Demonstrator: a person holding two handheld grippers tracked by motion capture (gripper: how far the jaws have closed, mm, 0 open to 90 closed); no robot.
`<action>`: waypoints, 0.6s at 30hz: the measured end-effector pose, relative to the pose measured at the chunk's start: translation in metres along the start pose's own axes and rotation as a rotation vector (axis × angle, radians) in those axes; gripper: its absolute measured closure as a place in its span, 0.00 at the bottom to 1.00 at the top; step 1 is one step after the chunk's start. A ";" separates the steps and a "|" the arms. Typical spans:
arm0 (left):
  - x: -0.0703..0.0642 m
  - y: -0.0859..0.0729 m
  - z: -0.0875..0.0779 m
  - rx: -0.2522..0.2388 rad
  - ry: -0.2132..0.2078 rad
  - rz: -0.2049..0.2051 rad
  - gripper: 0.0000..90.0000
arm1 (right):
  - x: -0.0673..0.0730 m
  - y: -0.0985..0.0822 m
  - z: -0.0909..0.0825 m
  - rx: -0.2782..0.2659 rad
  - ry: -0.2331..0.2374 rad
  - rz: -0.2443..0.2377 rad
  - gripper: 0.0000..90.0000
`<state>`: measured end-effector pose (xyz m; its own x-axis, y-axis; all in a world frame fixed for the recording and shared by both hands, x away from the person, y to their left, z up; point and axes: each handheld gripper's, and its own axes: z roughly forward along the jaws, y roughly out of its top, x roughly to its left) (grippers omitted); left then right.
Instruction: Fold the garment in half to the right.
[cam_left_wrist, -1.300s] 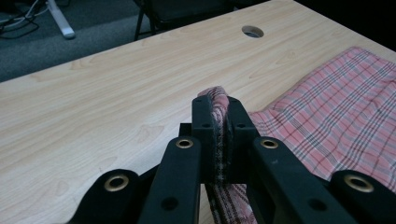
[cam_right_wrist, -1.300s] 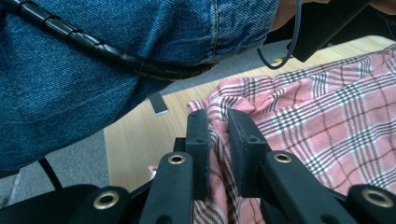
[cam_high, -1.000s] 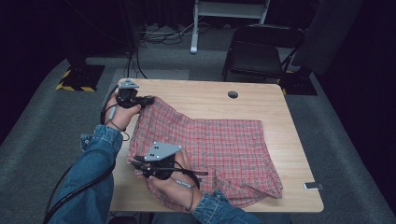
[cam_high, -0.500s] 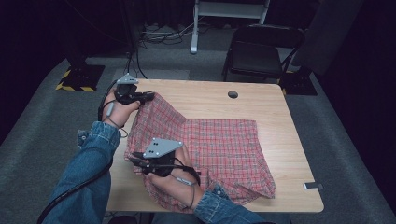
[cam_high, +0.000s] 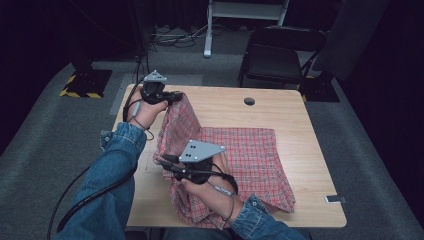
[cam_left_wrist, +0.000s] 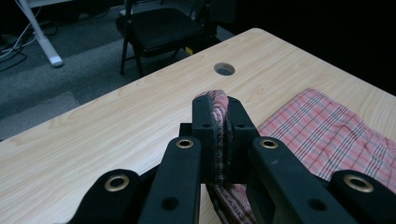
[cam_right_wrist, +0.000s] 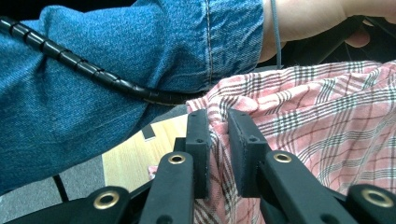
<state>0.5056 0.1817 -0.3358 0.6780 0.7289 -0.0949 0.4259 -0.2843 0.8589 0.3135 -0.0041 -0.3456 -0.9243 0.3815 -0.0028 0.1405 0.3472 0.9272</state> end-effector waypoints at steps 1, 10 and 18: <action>-0.002 0.002 0.001 -0.004 -0.003 -0.001 0.95 | -0.001 0.000 -0.003 -0.001 -0.004 0.003 0.88; -0.013 0.016 -0.001 -0.024 -0.017 0.014 0.95 | -0.002 0.008 -0.020 -0.010 -0.022 0.002 0.88; 0.000 0.016 -0.035 -0.055 0.011 0.016 0.95 | 0.017 0.025 0.009 -0.002 0.012 -0.045 0.88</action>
<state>0.4914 0.1994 -0.3041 0.6774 0.7317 -0.0757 0.3816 -0.2615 0.8866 0.3048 0.0185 -0.3262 -0.9339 0.3553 -0.0399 0.0983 0.3624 0.9268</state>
